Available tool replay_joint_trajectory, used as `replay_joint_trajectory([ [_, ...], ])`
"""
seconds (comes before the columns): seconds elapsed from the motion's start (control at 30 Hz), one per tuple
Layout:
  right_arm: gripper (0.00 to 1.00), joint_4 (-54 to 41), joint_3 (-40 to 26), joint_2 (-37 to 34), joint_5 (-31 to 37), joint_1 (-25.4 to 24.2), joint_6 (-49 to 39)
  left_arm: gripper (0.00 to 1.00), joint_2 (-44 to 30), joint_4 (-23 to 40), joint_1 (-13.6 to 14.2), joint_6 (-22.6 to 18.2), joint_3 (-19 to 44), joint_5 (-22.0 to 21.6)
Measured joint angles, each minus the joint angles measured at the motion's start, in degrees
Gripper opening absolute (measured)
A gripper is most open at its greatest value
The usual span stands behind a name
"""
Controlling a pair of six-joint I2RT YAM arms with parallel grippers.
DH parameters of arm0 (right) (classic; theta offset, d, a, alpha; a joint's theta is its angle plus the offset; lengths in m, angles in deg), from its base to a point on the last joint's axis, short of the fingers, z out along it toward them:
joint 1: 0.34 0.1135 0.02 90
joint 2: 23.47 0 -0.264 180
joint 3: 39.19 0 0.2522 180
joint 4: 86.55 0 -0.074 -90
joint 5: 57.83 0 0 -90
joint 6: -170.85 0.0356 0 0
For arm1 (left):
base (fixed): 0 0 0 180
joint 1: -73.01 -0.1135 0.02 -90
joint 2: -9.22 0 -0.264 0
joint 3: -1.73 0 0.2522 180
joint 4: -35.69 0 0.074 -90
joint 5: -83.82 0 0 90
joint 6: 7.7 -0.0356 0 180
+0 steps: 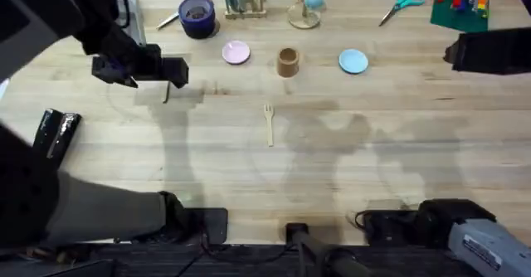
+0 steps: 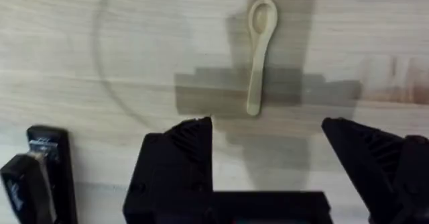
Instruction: Pick up a utensil and set it on the pink plate, then put the other utensil in the container.
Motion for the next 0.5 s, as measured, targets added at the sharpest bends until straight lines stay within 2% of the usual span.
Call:
replay_joint_trajectory([
  [0.07, 0.995, 0.00, 0.00, 0.00, 0.00, 0.00, 0.00, 0.993, -2.12, -1.03, -0.01, -0.20, 0.00, 0.05],
  [0.1, 0.995, 0.00, 0.00, 0.00, 0.00, 0.00, 0.00, 0.993, -6.44, -1.41, -0.01, -0.24, 0.17, -0.06],
  [0.27, 0.996, 0.00, 0.00, 0.00, 0.00, 0.00, 0.00, 0.993, -10.98, -1.86, -0.01, -0.24, 2.87, -0.09],
  [0.3, 0.996, 0.00, 0.00, 0.00, 0.00, 0.00, 0.00, 0.993, -11.59, -2.27, -0.01, -0.24, 3.67, -0.07],
  [0.33, 0.996, 0.00, 0.00, 0.00, 0.00, 0.00, 0.00, 0.992, -13.91, -3.40, -0.64, -0.29, 7.19, -0.07],
  [0.5, 0.995, 0.00, 0.00, 0.00, 0.00, 0.00, 0.00, 0.994, -15.72, -3.47, -1.67, -0.65, 7.53, 1.06],
])
